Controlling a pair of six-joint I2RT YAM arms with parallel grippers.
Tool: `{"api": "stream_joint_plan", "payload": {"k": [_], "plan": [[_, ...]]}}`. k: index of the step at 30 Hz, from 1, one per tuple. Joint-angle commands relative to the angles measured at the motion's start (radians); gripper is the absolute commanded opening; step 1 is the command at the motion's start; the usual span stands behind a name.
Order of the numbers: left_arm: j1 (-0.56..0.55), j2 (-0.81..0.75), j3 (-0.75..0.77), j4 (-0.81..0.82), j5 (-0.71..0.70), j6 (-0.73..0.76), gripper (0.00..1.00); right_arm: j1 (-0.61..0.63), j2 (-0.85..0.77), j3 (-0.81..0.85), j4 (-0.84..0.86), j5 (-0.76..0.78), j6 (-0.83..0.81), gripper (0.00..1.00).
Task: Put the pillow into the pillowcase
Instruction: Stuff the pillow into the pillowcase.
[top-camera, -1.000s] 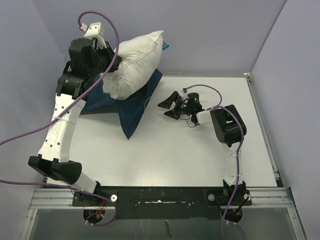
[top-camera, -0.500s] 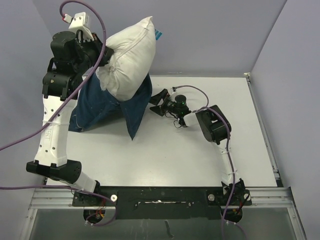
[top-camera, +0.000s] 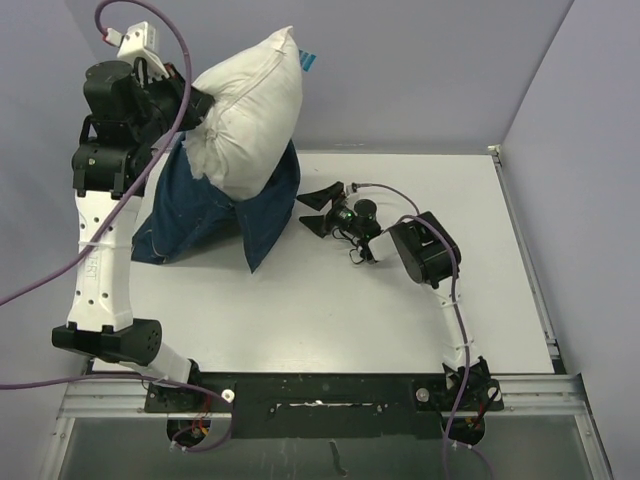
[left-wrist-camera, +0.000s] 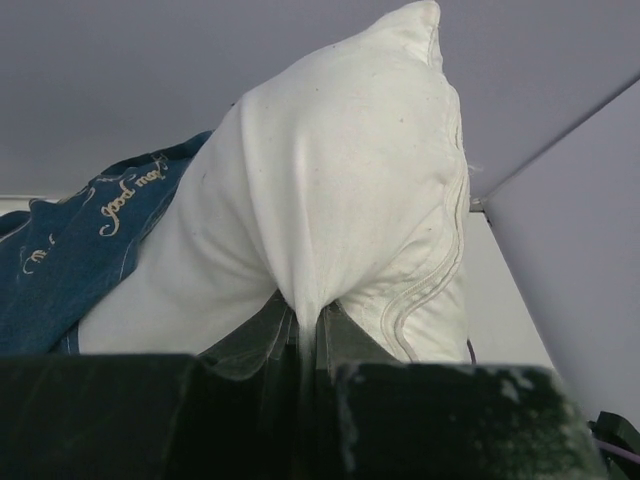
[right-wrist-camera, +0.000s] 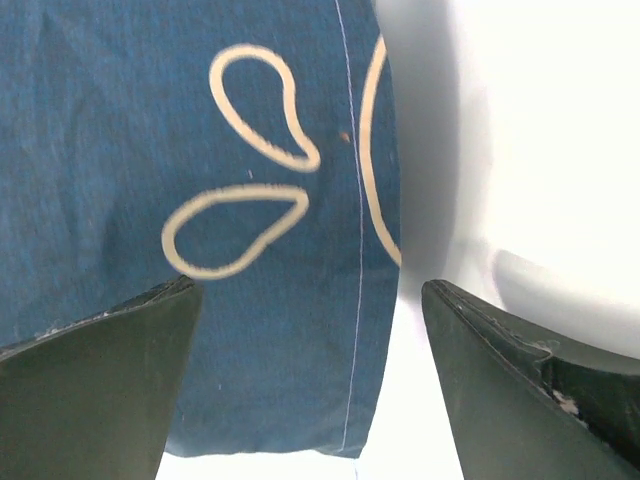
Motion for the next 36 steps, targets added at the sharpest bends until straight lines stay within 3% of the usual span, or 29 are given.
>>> {"api": "stream_joint_plan", "payload": {"k": [1,7,12,19,24,27,36], "plan": [[0.080,0.005,0.063,0.135,0.021,-0.064,0.00,0.035,-0.093,-0.101,0.110,0.059,0.083,0.98],[0.204,0.042,0.151,0.089,0.076,-0.112,0.00,0.086,-0.011,-0.010,0.202,0.128,0.138,0.98],[0.307,0.006,0.102,0.093,0.136,-0.176,0.00,0.100,0.087,0.118,0.243,0.153,0.157,0.98],[0.360,-0.037,0.044,0.095,0.175,-0.233,0.00,0.123,0.202,0.363,0.250,0.203,0.179,0.98],[0.393,-0.053,0.032,0.091,0.216,-0.266,0.00,0.136,0.291,0.562,0.167,0.197,0.187,0.98],[0.418,-0.053,0.048,0.068,0.236,-0.272,0.00,0.147,0.301,0.562,0.161,0.209,0.199,0.98],[0.443,-0.072,0.054,0.061,0.263,-0.293,0.00,0.193,0.256,0.353,0.194,0.255,0.195,0.98]]}}
